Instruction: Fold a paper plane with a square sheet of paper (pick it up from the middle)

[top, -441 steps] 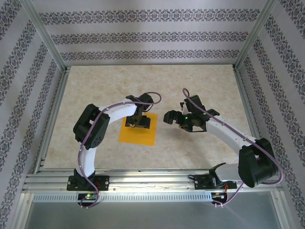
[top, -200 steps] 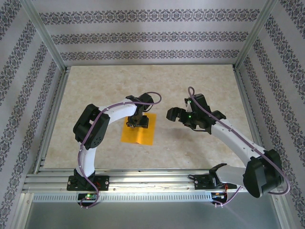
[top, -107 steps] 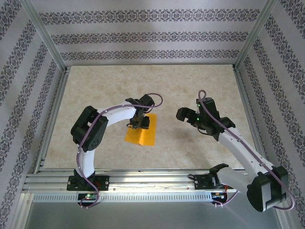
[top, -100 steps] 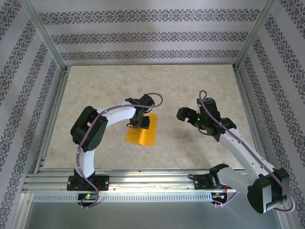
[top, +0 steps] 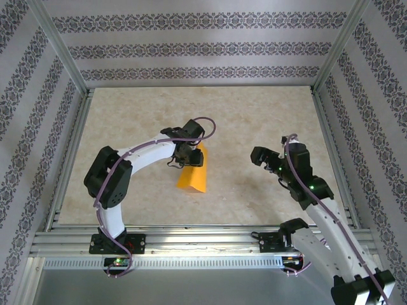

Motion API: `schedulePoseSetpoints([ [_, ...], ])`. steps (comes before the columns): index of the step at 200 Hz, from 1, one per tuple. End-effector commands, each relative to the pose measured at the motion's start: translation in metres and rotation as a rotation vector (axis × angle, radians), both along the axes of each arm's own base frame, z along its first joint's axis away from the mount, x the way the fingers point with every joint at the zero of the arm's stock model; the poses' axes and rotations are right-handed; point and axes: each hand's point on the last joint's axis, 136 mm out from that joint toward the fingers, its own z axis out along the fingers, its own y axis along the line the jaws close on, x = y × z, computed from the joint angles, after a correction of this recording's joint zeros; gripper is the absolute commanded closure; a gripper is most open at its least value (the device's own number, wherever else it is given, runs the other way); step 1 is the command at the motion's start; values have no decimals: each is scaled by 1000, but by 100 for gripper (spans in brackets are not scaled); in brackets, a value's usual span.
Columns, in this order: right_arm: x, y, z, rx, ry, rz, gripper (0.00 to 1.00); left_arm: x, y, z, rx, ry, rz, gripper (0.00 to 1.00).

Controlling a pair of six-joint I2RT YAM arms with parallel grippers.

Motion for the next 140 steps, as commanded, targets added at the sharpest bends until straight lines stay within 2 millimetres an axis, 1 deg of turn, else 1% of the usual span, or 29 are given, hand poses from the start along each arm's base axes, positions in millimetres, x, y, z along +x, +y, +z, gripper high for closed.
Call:
schedulePoseSetpoints([
  [1,2,5,12,8,-65,47,2,4,-31,32,-185,-32,11,64],
  [13,1,5,11,13,-63,50,2,4,-41,39,-261,-24,26,63],
  [30,4,-4,7,49,-40,-21,2,3,-56,50,-373,-10,38,63],
  [44,4,10,12,129,-51,64,2,3,-66,60,-459,-4,50,63],
  [54,5,15,12,171,-62,95,2,4,-71,68,-513,-8,61,63],
  [74,6,29,10,231,-71,177,2,6,-74,72,-573,-6,102,63],
  [111,6,45,1,310,-3,242,2,5,-70,52,-599,28,153,63],
  [126,9,44,-7,344,45,200,2,5,-69,45,-624,41,175,63],
  [140,11,39,-19,356,95,146,2,4,-66,34,-632,50,204,63],
])
